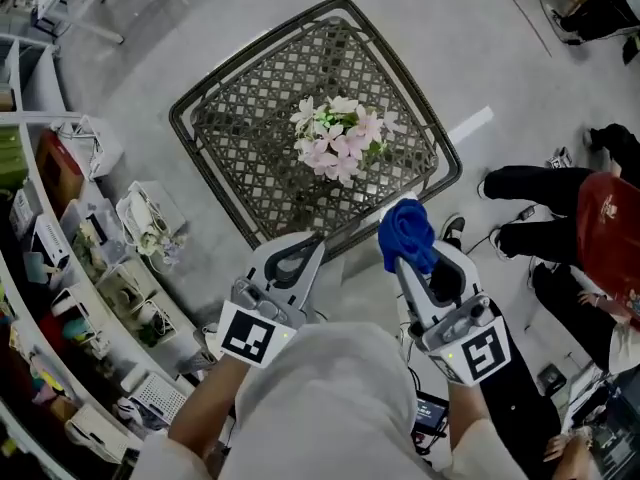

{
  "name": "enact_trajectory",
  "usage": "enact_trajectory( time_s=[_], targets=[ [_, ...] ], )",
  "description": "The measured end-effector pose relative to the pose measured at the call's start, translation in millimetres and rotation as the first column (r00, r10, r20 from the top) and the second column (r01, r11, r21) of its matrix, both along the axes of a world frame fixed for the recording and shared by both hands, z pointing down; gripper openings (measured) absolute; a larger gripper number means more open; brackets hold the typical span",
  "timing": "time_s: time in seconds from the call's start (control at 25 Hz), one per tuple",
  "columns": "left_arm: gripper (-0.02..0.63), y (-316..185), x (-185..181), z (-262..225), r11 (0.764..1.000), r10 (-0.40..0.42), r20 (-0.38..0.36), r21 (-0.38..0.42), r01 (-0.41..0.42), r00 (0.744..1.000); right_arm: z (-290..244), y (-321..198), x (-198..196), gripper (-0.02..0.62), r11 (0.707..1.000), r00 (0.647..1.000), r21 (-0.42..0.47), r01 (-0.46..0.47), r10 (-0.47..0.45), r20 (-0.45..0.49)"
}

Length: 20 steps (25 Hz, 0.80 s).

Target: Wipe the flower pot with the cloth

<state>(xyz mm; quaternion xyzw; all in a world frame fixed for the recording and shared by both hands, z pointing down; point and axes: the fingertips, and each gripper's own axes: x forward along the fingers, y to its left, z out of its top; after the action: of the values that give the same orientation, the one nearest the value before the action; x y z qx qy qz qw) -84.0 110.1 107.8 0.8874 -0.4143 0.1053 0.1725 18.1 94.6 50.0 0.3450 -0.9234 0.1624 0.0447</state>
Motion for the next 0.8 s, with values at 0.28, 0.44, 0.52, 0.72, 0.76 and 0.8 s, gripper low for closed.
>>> enact_trajectory(
  time_s=[0.28,0.44,0.52,0.72,0.76,0.8],
  targets=[
    [0.023,-20,4,78,0.987,-0.142,0.035,-0.069,0.145,0.989,71,-37,15,0.115,0.996,0.997,0.046,0.075,-0.075,-0.012],
    [0.025,-20,2,133,0.978,-0.167,0.092,-0.113,0.177,0.982,114,-48,25,0.117,0.996,0.997,0.025,0.081,-0.081,-0.001],
    [0.025,-19,0,155,0.975,-0.168,0.089,-0.134,0.178,0.982,134,-53,22,0.117,0.996,0.996,0.018,0.089,-0.089,0.016],
    [0.025,-25,0,209,0.974,-0.164,0.088,-0.143,0.176,0.982,186,-64,32,0.117,0.993,0.993,0.016,0.115,-0.115,-0.004],
    [0.025,-28,-2,218,0.974,-0.168,0.094,-0.137,0.179,0.981,195,-66,32,0.118,0.992,0.993,0.018,0.121,-0.121,-0.009],
    [0.025,-31,-4,227,0.974,-0.172,0.1,-0.13,0.184,0.98,203,-69,33,0.117,0.992,0.992,0.019,0.123,-0.123,-0.015]
  ],
)
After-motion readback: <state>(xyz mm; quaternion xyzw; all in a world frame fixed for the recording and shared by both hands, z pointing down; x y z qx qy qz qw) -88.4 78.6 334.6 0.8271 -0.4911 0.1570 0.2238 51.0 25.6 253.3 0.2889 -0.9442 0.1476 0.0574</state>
